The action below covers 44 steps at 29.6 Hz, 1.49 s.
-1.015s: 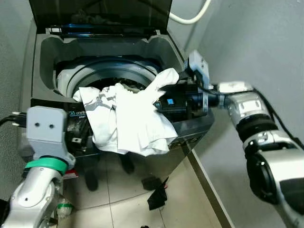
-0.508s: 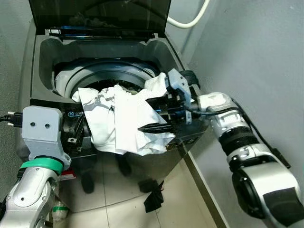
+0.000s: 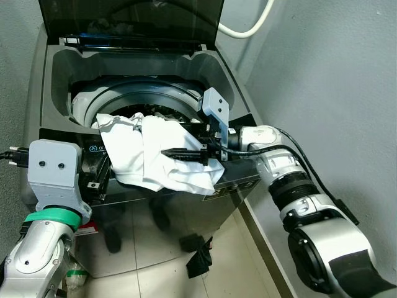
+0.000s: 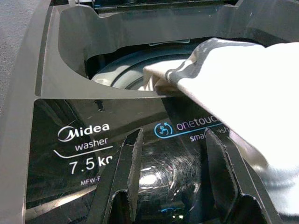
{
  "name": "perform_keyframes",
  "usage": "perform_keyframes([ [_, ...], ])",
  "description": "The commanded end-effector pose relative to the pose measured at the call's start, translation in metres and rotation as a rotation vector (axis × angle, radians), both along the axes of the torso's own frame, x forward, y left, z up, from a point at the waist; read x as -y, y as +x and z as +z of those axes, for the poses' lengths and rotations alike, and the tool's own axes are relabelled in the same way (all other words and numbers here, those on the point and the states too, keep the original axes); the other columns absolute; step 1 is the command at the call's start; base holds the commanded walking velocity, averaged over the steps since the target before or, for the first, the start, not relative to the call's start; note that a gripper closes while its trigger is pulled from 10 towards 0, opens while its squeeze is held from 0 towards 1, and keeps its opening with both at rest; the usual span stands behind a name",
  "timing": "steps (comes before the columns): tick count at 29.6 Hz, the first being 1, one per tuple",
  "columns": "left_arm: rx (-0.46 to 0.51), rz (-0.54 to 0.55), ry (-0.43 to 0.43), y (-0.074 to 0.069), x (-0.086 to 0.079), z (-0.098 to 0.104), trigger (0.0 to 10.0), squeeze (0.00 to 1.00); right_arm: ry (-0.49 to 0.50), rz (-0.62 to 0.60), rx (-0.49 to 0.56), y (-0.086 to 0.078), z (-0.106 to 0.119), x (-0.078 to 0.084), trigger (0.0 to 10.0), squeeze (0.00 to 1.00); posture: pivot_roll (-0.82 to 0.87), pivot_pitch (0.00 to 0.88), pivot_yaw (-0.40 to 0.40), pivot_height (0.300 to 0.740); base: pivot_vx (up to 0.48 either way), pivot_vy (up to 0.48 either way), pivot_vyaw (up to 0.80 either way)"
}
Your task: Clothes washing
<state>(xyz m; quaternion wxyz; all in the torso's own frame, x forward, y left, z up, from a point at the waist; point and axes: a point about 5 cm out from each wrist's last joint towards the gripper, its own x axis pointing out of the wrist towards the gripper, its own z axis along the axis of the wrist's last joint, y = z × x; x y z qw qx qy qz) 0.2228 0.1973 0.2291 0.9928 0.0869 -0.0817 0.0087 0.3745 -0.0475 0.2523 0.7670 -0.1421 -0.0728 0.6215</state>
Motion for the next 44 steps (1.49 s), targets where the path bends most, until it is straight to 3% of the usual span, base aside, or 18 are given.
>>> perform_keyframes([
  [1, -0.035, 0.000, -0.008, -0.001, 0.000, -0.006, 10.0, 0.00, 0.018, -0.018, -0.018, 0.001, -0.004, 0.004, 0.0, 0.00, 0.16, 0.116, -0.164, 0.740, 0.000, 0.000, 0.00],
  [5, -0.035, 0.006, -0.005, 0.000, -0.001, -0.006, 10.0, 0.00, 0.074, -0.170, 0.000, 0.013, 0.012, -0.006, 0.0, 0.00, 0.16, 0.117, -0.168, 0.740, 0.000, 0.000, 0.00],
  [8, -0.032, 0.005, -0.008, 0.002, 0.000, -0.006, 10.0, 0.00, 0.223, -0.351, 0.040, 0.024, 0.052, -0.016, 0.0, 0.00, 0.16, 0.118, -0.166, 0.740, 0.000, 0.000, 0.00],
  [9, -0.031, 0.001, -0.008, 0.003, 0.001, -0.005, 10.0, 0.00, 0.307, -0.427, 0.045, 0.027, 0.071, -0.016, 0.0, 0.00, 0.16, 0.119, -0.161, 0.740, 0.000, 0.000, 0.00],
  [10, -0.031, 0.001, -0.008, 0.003, 0.001, -0.005, 10.0, 0.00, 0.307, -0.427, 0.045, 0.027, 0.071, -0.016, 0.0, 0.00, 0.16, 0.119, -0.161, 0.740, 0.000, 0.000, 0.00],
  [12, -0.030, -0.006, -0.006, 0.005, 0.002, -0.005, 10.0, 0.00, 0.500, -0.609, 0.055, 0.032, 0.113, -0.004, 0.0, 0.00, 0.16, 0.119, -0.160, 0.740, 0.000, 0.000, 0.00],
  [17, -0.030, -0.010, -0.005, 0.006, 0.002, -0.005, 10.0, 0.00, 0.630, -0.731, 0.064, 0.033, 0.141, 0.009, 0.0, 0.00, 0.16, 0.117, -0.160, 0.740, 0.000, 0.000, 0.00],
  [18, -0.030, -0.011, -0.004, 0.006, 0.002, -0.005, 10.0, 0.00, 0.664, -0.762, 0.069, 0.033, 0.149, 0.014, 10.0, 0.00, 0.16, 0.117, -0.160, 0.740, 0.000, 0.000, 0.00],
  [22, -0.028, -0.013, -0.003, 0.007, 0.002, -0.005, 10.0, 0.00, 0.655, -0.689, 0.076, 0.029, 0.161, 0.013, 10.0, 0.00, 0.15, 0.104, -0.159, 0.740, 0.000, 0.000, 0.00],
  [24, -0.027, -0.020, -0.003, 0.009, 0.003, -0.006, 10.0, 0.00, 0.504, -0.612, 0.067, 0.030, 0.146, 0.004, 10.0, 0.00, 0.15, 0.093, -0.148, 0.740, 0.000, 0.000, 0.00],
  [25, -0.027, -0.020, -0.003, 0.009, 0.003, -0.006, 10.0, 0.00, 0.504, -0.612, 0.067, 0.030, 0.146, 0.004, 10.0, 0.00, 0.15, 0.093, -0.148, 0.740, 0.000, 0.000, 0.00],
  [26, -0.026, -0.029, -0.003, 0.012, 0.005, -0.005, 10.0, 0.00, 0.361, -0.580, 0.038, 0.033, 0.124, 0.000, 10.0, 1.00, 0.15, 0.093, -0.148, 0.740, 0.000, 0.000, 0.00],
  [27, -0.026, -0.035, -0.003, 0.013, 0.006, -0.005, 10.0, 0.00, 0.271, -0.569, 0.012, 0.035, 0.108, -0.003, 10.0, 1.00, 0.15, 0.093, -0.148, 0.740, 0.000, 0.000, 0.00],
  [29, -0.026, -0.035, -0.003, 0.013, 0.006, -0.005, 10.0, 0.00, 0.271, -0.569, 0.012, 0.035, 0.108, -0.003, 10.0, 1.00, 0.15, 0.093, -0.148, 0.740, 0.000, 0.000, 0.00],
  [30, -0.025, -0.041, -0.002, 0.015, 0.007, -0.005, 10.0, 0.00, 0.219, -0.555, -0.008, 0.036, 0.096, -0.004, 10.0, 1.00, 0.15, 0.090, -0.138, 0.740, 0.000, 0.000, 0.00],
  [32, -0.021, -0.058, -0.001, 0.018, 0.007, -0.003, 10.0, 0.00, 0.243, -0.532, -0.069, 0.036, 0.088, -0.001, 10.0, 0.00, 0.15, 0.081, -0.115, 0.740, 0.000, 0.000, 0.00],
  [37, -0.016, -0.080, -0.005, 0.021, 0.008, -0.002, 10.0, 0.00, 0.311, -0.537, -0.107, 0.038, 0.091, 0.011, 10.0, 0.00, 0.14, 0.072, -0.100, 0.740, 0.000, 0.000, 0.00],
  [44, -0.008, -0.106, 0.006, 0.032, 0.013, 0.001, 10.0, 0.00, 0.433, -0.637, -0.110, 0.043, 0.102, 0.044, 10.0, 0.00, 0.13, 0.059, -0.075, 0.740, 0.000, 0.000, 0.00],
])
